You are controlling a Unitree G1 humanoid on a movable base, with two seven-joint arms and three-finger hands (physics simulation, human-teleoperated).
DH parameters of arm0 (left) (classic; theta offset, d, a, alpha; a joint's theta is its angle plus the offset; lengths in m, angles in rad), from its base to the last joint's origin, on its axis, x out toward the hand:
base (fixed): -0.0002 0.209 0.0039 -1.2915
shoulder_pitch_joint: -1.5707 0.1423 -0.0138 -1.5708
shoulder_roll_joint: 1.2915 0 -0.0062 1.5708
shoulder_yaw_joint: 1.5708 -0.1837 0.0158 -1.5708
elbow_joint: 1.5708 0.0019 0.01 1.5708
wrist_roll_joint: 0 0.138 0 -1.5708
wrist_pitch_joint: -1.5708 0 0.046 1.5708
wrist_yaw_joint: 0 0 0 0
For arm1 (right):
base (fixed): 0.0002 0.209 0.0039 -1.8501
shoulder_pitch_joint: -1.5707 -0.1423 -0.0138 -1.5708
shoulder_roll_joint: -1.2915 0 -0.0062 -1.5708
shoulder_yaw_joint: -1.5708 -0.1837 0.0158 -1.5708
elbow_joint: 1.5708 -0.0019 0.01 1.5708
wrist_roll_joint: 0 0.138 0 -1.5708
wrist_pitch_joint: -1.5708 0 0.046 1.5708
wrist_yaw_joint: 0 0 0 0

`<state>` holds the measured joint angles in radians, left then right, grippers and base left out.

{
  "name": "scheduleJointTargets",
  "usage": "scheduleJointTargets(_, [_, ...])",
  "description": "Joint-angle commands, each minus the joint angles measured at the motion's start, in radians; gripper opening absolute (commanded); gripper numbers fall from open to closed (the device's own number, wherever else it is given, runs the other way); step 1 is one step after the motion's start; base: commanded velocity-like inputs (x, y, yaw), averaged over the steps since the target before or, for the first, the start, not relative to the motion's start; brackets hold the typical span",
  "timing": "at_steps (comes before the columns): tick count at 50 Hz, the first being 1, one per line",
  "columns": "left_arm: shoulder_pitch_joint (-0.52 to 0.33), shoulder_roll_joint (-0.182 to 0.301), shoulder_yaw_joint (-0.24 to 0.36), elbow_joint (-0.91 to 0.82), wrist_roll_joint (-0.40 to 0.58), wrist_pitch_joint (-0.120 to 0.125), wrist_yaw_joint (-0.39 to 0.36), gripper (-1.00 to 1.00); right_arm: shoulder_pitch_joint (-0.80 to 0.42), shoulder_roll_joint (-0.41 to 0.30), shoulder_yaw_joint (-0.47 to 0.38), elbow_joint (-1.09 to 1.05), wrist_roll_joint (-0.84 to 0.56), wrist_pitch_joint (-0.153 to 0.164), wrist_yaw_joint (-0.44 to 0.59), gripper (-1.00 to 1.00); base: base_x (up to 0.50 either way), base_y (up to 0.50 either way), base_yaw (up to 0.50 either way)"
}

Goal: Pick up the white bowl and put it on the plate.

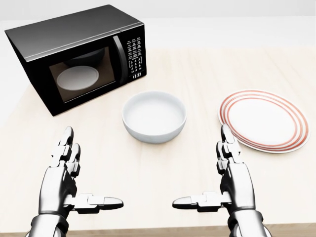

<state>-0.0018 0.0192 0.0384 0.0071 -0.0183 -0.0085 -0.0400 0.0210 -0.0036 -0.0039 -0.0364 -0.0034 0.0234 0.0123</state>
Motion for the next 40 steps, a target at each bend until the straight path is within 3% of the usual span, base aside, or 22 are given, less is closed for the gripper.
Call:
scheduleJointTargets(1, [-0.001, 0.000, 0.000, 0.000, 0.000, 0.000, 0.000, 1.00, -0.002, 0.000, 0.002, 0.003, -0.004, -0.003, 0.000, 1.00, 0.17, 0.00, 0.00])
scheduleJointTargets(9, [-0.001, 0.000, 0.000, 0.000, 0.000, 0.000, 0.000, 1.00, 0.001, 0.001, 0.005, 0.017, -0.010, -0.020, 0.002, 1.00, 0.22, 0.00, 0.00])
scheduleJointTargets(40, [-0.001, 0.000, 0.000, 0.000, 0.000, 0.000, 0.000, 1.00, 0.005, 0.003, 0.011, 0.009, -0.014, -0.019, 0.003, 1.00, 0.27, 0.00, 0.00])
